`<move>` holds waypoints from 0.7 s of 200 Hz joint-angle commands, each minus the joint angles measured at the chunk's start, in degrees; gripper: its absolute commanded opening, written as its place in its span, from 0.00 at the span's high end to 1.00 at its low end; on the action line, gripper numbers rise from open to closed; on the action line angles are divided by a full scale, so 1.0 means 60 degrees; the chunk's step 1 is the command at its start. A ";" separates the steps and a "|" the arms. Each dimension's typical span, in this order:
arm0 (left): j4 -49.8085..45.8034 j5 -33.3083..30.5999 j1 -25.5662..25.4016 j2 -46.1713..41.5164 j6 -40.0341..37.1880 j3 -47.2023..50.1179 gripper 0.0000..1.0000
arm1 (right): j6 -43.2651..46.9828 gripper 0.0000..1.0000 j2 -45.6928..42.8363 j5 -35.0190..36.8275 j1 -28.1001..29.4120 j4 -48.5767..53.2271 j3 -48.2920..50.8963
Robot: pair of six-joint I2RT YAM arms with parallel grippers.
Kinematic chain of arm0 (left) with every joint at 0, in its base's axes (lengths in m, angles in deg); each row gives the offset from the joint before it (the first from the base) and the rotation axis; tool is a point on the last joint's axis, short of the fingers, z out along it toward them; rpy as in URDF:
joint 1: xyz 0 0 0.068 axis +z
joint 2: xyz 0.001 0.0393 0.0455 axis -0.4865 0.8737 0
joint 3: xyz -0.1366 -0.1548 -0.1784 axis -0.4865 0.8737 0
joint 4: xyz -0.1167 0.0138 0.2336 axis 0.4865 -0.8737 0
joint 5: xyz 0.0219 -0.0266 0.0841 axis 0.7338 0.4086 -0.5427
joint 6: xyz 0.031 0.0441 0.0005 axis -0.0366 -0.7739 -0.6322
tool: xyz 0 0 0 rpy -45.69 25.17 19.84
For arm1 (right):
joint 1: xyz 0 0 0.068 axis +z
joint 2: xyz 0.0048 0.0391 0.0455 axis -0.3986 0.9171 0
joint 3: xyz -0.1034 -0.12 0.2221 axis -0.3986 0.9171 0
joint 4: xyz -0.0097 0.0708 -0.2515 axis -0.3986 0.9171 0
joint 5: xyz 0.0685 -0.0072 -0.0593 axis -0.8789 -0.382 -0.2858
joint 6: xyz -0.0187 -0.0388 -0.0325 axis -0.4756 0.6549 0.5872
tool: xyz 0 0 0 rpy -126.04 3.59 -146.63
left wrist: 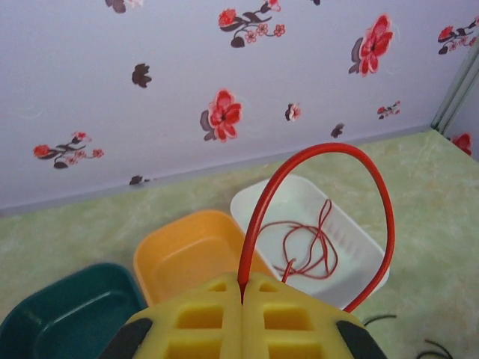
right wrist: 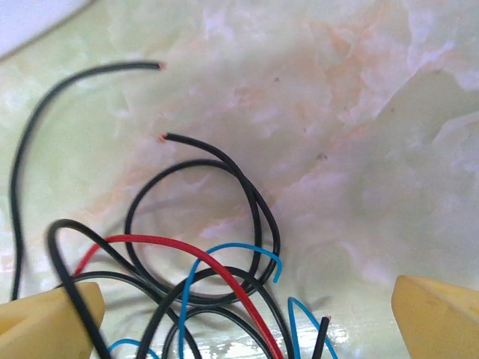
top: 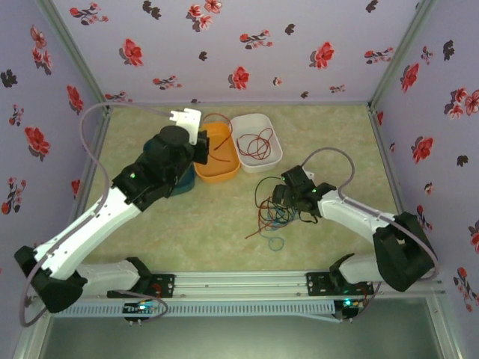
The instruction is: Untangle the cables
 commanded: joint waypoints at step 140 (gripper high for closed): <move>-0.0246 0.4620 0.1561 0.6167 0.0120 -0.5696 1.00 | 0.0196 0.01 -0.1829 0.2688 -0.0079 0.2407 -0.1826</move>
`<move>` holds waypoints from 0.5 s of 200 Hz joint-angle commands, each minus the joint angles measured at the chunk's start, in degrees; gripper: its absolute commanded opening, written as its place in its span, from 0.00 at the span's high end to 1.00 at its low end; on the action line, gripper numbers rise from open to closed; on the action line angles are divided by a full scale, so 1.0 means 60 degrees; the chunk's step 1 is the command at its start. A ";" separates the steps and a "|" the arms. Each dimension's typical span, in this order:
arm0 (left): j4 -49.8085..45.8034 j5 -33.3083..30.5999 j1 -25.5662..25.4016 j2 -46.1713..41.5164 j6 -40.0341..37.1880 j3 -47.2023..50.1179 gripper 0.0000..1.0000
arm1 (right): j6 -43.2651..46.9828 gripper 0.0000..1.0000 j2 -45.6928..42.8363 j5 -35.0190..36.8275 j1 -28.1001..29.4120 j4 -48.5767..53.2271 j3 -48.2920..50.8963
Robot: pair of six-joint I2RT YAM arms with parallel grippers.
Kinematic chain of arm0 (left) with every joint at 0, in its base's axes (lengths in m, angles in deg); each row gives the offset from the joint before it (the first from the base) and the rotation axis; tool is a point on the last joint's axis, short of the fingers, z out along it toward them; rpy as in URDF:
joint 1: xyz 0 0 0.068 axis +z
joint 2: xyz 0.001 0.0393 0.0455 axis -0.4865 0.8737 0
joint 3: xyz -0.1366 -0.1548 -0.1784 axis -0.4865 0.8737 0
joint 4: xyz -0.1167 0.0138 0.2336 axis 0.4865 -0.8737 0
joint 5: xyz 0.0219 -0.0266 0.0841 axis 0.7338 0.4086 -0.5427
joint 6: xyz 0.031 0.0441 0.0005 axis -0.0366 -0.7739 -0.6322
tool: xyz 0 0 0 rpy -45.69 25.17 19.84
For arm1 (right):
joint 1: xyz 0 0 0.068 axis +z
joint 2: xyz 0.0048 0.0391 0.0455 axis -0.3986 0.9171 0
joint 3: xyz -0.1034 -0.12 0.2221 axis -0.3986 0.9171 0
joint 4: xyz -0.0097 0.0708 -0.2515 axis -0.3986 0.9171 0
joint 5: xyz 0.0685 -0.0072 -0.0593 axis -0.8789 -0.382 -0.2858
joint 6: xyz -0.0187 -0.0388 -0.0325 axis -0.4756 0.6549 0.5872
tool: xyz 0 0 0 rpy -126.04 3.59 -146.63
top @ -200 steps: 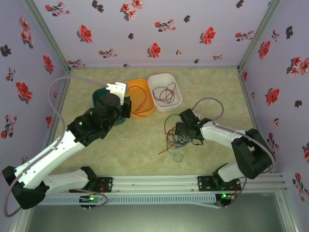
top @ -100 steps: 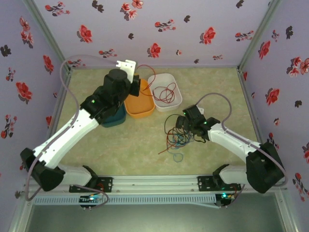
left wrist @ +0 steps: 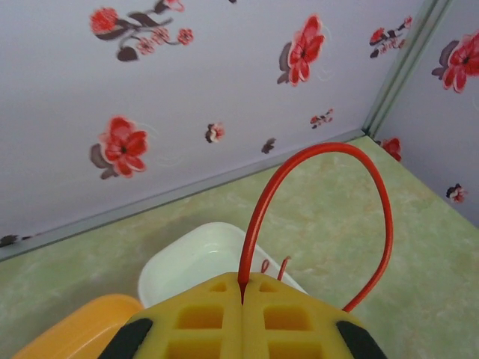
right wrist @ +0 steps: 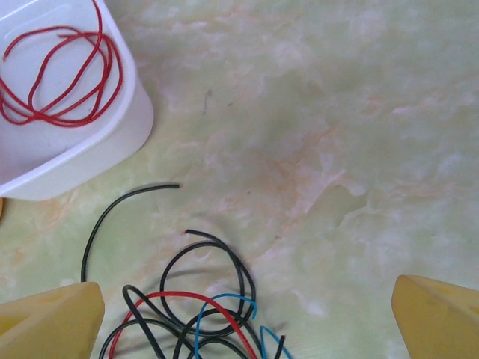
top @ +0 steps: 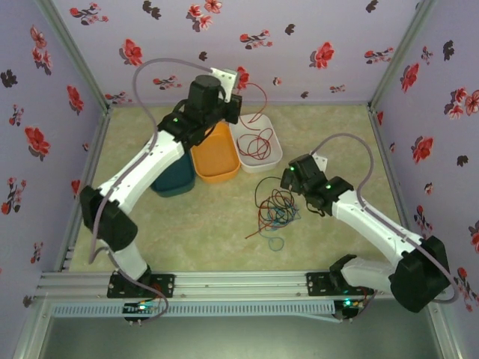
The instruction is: Untangle the cables
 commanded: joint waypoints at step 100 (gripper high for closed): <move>-0.1233 0.2313 0.0369 0.3602 0.1176 -0.2479 1.00 | -0.0092 0.01 -0.0796 0.1282 -0.0067 0.1000 -0.0360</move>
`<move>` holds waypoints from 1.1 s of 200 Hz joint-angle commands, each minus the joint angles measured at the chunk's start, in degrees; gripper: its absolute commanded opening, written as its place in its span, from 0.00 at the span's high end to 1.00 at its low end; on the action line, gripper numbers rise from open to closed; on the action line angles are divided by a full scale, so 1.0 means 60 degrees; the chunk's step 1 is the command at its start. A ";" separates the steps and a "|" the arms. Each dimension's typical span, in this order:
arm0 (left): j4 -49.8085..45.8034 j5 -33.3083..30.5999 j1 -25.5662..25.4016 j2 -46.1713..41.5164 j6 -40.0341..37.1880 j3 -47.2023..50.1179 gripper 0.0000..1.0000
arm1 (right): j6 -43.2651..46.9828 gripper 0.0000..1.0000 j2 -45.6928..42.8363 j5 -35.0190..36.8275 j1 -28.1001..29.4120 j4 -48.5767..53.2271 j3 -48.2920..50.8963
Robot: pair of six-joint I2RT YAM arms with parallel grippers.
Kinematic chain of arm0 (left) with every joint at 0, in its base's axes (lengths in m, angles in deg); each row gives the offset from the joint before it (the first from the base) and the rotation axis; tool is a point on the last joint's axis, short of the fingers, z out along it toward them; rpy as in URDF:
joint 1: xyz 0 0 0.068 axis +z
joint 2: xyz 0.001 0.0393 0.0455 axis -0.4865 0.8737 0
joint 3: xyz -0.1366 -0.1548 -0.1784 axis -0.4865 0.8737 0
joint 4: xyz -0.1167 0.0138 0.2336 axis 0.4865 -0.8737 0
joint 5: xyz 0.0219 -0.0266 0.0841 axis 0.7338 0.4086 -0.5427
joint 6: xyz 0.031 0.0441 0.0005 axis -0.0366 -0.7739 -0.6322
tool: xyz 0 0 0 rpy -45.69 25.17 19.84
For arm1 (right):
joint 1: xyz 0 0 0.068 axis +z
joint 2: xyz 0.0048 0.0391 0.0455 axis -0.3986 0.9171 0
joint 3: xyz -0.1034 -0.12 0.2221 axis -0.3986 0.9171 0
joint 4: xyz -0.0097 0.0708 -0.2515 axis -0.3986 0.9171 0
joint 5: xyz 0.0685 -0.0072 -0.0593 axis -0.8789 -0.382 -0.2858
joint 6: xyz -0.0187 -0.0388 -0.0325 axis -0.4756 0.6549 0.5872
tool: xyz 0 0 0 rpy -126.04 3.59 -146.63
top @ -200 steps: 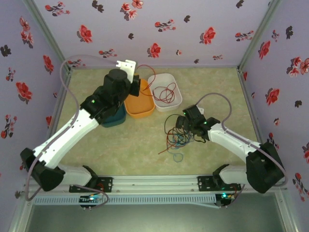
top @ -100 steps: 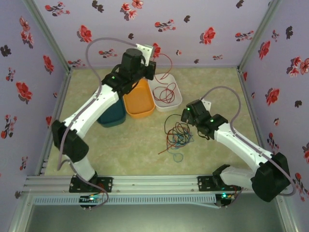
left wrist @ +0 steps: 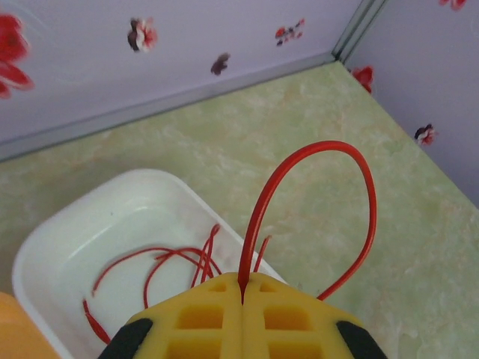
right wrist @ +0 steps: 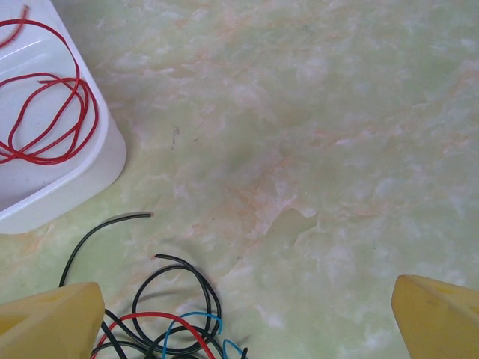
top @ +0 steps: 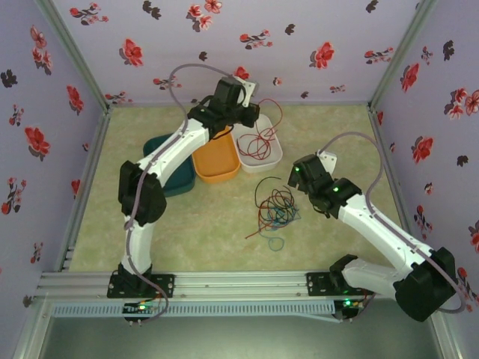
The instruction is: Untangle the cables
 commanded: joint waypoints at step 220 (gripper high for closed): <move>-0.3432 -0.2519 0.0869 0.4436 0.1331 -0.4299 0.80 | -0.0222 0.01 0.0347 -0.0305 -0.0064 0.0035 -0.0200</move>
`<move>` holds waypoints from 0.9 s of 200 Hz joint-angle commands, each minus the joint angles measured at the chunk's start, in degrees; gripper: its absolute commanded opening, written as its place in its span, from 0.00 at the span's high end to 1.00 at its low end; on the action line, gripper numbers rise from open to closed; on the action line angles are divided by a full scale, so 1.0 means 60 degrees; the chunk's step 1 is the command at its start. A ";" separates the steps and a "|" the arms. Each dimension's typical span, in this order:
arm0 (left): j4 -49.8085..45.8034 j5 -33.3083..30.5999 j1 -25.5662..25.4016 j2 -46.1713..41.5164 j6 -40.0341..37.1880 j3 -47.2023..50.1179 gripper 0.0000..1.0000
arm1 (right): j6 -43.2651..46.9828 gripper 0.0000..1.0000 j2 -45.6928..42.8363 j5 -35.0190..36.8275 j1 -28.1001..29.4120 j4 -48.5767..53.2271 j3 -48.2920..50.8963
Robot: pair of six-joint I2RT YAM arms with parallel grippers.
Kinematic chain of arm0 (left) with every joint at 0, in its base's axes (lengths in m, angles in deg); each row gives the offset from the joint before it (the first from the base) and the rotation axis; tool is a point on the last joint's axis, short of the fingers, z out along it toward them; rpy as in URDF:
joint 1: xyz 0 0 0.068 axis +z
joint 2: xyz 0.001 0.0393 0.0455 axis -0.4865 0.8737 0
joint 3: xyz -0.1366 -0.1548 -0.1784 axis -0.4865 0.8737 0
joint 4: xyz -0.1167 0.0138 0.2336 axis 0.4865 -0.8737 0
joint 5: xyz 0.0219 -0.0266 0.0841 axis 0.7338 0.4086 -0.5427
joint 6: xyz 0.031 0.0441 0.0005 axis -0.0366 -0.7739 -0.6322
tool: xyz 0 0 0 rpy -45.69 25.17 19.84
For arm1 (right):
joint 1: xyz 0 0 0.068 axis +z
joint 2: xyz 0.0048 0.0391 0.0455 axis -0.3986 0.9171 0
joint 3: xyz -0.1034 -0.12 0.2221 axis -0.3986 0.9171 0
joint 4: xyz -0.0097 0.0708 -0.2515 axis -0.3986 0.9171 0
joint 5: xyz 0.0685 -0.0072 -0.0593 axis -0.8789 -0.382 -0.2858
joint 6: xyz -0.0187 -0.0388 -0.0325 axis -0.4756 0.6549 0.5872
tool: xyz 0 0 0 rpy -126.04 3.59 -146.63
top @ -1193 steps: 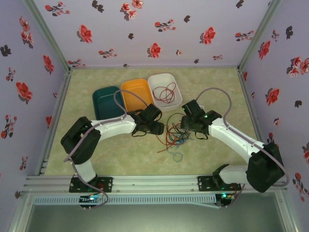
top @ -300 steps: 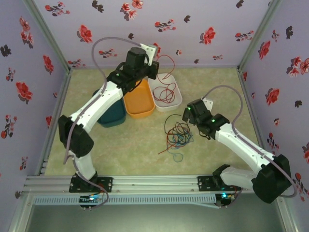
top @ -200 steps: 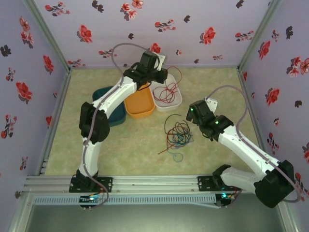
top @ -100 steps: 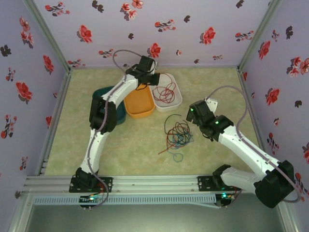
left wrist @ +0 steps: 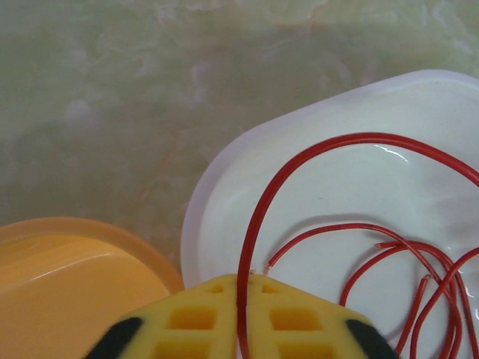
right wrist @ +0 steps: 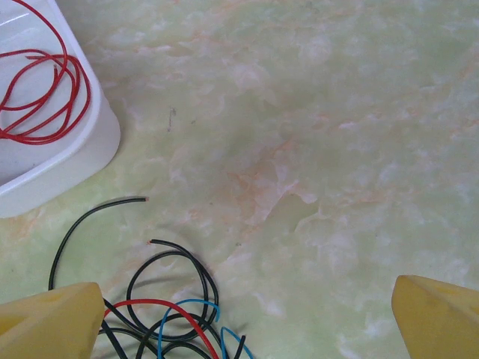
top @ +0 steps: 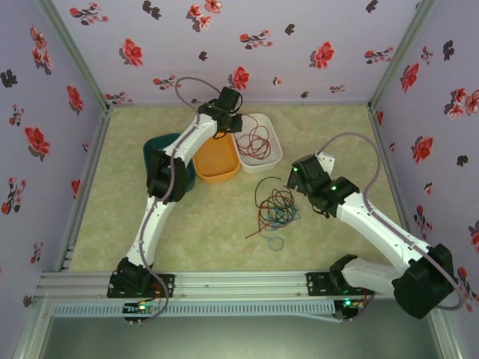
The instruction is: Untangle the cables
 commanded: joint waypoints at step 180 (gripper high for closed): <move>0.2239 -0.0440 -0.0826 -0.5414 -0.0618 0.4971 0.00 | 0.0037 0.12 -0.0158 -0.0907 0.0525 0.0070 -0.0112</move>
